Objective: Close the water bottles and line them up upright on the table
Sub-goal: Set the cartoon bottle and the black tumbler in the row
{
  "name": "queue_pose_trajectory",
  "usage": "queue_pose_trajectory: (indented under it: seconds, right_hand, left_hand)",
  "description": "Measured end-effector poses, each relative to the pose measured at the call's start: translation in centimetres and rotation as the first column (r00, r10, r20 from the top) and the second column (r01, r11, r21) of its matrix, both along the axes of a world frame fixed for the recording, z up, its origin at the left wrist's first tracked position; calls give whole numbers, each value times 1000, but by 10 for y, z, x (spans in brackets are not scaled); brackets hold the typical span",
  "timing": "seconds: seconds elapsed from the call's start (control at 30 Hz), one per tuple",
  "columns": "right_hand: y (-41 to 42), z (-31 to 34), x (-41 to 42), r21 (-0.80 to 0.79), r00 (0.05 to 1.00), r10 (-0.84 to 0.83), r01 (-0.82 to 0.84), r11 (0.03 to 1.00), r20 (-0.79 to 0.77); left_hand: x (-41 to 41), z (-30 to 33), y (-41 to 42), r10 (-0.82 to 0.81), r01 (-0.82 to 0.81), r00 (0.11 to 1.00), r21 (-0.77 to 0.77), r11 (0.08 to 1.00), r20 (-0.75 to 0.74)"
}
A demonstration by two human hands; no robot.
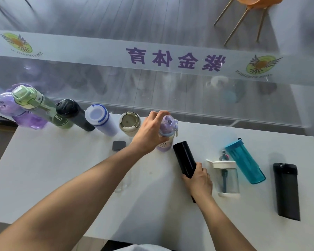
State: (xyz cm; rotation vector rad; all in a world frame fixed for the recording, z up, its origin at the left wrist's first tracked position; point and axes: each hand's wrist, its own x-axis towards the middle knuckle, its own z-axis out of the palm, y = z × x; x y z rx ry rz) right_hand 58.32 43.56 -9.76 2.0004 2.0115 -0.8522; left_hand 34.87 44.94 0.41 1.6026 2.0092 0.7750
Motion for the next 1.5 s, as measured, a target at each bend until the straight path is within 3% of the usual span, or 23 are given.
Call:
queue_pose_trajectory:
  seconds: [0.47,0.73,0.97,1.03,1.3,1.5]
  right_hand:
    - [0,2,-3,1,1000,-17,17,1000,24]
    - [17,5,-29,10,998,-16,17,1000,-61]
    - [30,23,-23,75,926,-175,212,974,-336]
    - [40,36,-20,113,890,-208,275,955,-406]
    - [68,74,-18,111,778,-197,323,940,-597]
    - [69,63,-23,146,739,-140,309,940,-659]
  left_hand:
    - [6,-5,-2,33,-33,999,22,999,-18]
    - [10,-4,-5,31,-32,999,-25,999,-29]
    - [14,0,-37,0,26,933,68,997,-359]
    - [17,-3,-47,-35,54,912,35,998,-410]
    - [23,-3,-51,-30,24,929,-23,999,-368]
    - [25,-6,-53,-16,11,940,-17,1000,-341]
